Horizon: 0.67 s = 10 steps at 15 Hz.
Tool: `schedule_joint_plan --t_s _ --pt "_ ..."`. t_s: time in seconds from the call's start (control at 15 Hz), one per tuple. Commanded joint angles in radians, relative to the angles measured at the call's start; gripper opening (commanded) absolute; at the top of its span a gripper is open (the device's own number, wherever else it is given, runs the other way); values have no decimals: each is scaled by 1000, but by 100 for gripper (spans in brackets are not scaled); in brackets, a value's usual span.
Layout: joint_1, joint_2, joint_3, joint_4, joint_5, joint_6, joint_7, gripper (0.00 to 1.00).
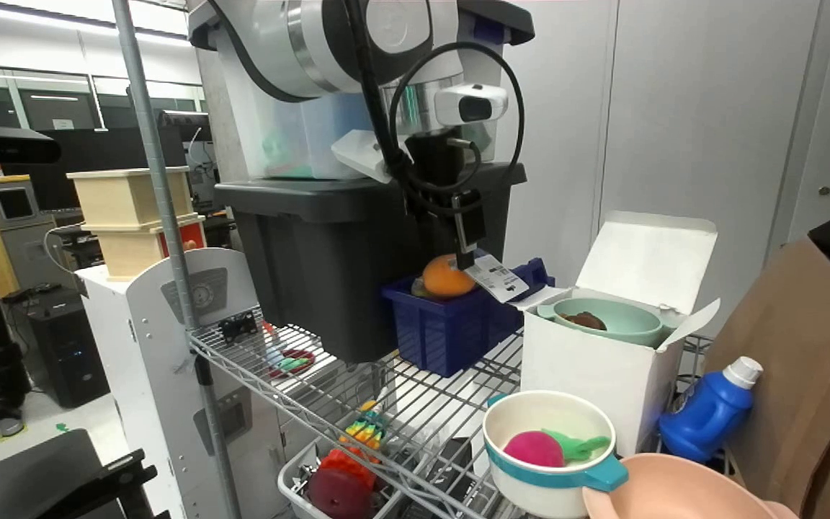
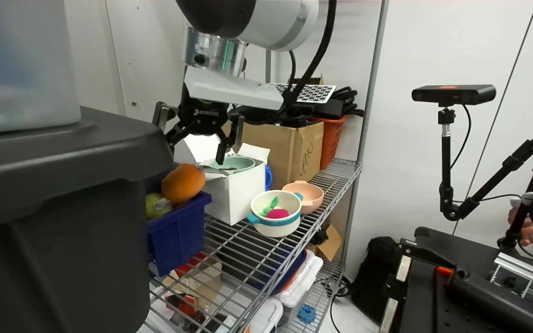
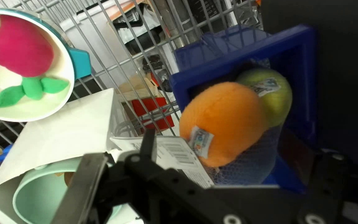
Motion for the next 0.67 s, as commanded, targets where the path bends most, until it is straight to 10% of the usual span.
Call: schedule_joint_plan --t_s 0.0,0.47,0.6 --pt "19 46 -11 51 11 12 21 100" --pt "40 117 -32 106 -3 12 41 100" --pt "45 121 -39 118 -5 6 43 78"
